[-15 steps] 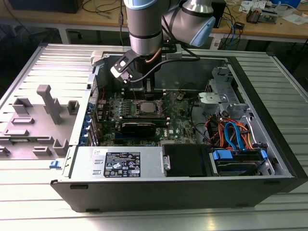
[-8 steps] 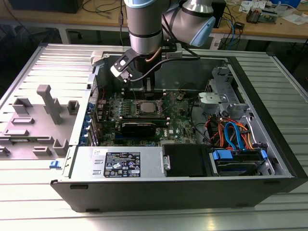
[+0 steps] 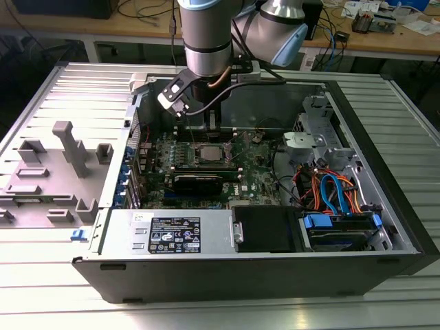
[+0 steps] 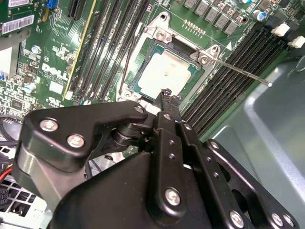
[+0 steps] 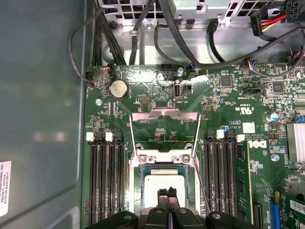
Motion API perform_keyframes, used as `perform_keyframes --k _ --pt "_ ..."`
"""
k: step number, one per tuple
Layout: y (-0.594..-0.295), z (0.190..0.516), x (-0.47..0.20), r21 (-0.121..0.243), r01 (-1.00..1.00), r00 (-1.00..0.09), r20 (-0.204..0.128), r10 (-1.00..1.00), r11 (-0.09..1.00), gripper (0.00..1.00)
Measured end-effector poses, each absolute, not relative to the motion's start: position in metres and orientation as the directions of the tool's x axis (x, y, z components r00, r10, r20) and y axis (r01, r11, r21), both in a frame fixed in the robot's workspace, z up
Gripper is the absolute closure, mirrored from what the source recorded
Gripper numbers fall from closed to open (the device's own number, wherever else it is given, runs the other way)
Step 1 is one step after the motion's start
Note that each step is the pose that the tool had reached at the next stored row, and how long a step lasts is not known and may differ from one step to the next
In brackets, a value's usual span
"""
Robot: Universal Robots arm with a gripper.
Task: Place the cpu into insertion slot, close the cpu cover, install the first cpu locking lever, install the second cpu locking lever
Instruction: 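Close the cpu cover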
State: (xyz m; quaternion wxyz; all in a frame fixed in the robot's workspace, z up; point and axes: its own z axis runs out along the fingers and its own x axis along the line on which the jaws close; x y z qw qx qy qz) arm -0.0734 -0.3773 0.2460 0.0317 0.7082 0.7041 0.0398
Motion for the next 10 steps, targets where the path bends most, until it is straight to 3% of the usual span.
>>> perform_keyframes --k 10 --pt "-0.3772 0.2509 -0.0733 0.101 0.995 0.005 0.012 1.000 -0.006 0.89"
